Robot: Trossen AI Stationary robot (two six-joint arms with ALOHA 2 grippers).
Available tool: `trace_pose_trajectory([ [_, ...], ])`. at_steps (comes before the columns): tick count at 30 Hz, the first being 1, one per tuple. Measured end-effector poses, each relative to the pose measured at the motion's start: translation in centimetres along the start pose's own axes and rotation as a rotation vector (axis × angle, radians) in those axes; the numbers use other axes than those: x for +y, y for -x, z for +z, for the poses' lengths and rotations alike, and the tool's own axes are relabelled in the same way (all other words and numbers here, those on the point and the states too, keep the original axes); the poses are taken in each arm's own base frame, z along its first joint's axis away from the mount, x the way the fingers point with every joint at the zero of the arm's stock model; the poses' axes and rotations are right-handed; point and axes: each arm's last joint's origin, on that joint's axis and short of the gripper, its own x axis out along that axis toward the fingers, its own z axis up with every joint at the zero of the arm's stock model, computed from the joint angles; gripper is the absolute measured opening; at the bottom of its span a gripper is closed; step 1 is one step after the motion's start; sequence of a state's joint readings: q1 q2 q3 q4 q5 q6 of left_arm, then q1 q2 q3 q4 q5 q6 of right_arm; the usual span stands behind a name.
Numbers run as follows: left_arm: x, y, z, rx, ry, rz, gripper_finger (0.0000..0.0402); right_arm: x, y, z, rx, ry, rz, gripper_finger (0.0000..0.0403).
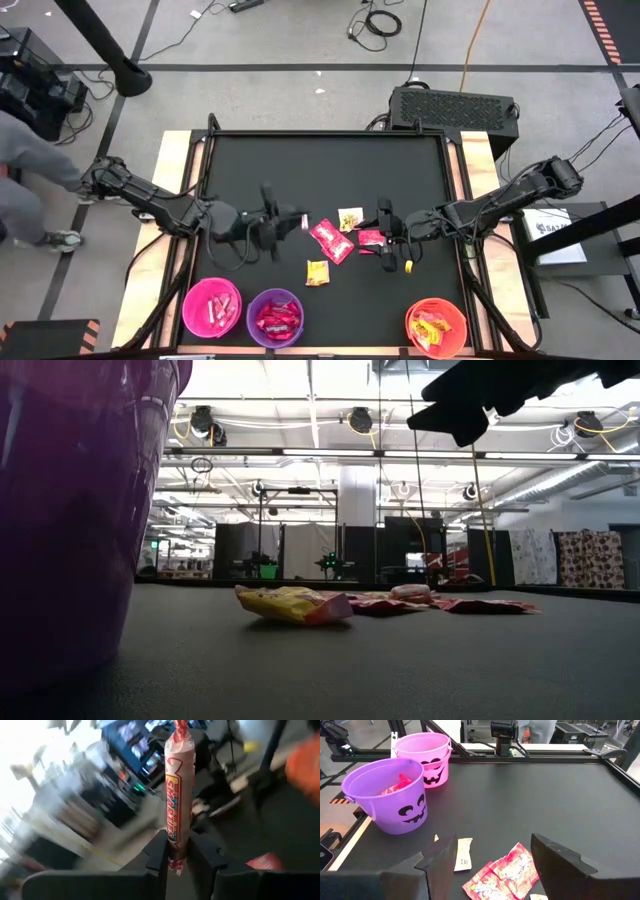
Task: Sort candy by brand, put in halloween buckets
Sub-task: Put the orange candy into the pink bucket
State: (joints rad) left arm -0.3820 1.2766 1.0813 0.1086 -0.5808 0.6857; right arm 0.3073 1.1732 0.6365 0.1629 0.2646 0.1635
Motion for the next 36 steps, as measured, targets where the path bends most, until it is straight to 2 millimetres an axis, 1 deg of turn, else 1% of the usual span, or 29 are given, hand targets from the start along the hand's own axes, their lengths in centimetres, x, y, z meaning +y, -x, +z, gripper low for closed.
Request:
trace_pose_trajectory([
  [3, -0.3, 0.0, -0.4, 0.039, 0.266, -0.023, 0.0059, 0.0, 0.0, 0.0, 0.001, 0.0, 0.0, 0.0242],
  [5, -0.7, 0.1, -0.9, 0.091, 0.371, -0.047, 0.0059, 0.0, 0.0, 0.0, 0.001, 0.0, 0.0, 0.0242],
  [8, -1.4, 0.3, -2.0, 0.208, 0.421, -0.092, 0.0059, 0.0, 0.0, 0.0, 0.001, 0.0, 0.0, 0.0242],
  [12, -2.2, 1.6, -2.8, 0.327, 0.504, -0.193, 0.0059, 0.0, 0.0, 0.0, 0.002, 0.001, 0.0, 0.0242],
  [16, -3.2, 3.1, -2.9, 0.406, 0.629, -0.404, 0.0059, 0.0, 0.0, -0.1, 0.014, 0.004, -0.002, 0.0242],
  [19, -4.1, 4.5, -2.6, 0.469, 0.753, -0.624, 0.0059, 0.0, 0.0, -0.2, 0.019, 0.021, -0.003, 0.0242],
  [22, -5.1, 6.0, -2.1, 0.587, 0.895, -0.836, 0.0059, -0.1, 0.0, -0.1, 0.016, 0.051, -0.006, 0.0242],
  [25, -6.2, 8.0, -1.8, 0.74, 0.973, -0.969, 0.0059, -0.5, -0.1, 0.0, 0.006, 0.079, -0.021, 0.0242],
  [27, -7.0, 9.3, -1.7, 0.858, 0.999, -1.002, 0.0059, -0.9, -0.2, 0.2, -0.005, 0.087, -0.034, 0.0242],
  [31, -8.2, 11.8, -1.6, 1.053, 1.026, -1.006, 0.0059, -1.6, -0.3, 0.6, -0.033, 0.073, -0.062, 0.0242],
  [36, -9.0, 13.8, -1.6, 1.119, 1.006, -0.925, 0.0059, -2.3, -0.5, 0.8, -0.048, 0.087, -0.087, 0.0242],
])
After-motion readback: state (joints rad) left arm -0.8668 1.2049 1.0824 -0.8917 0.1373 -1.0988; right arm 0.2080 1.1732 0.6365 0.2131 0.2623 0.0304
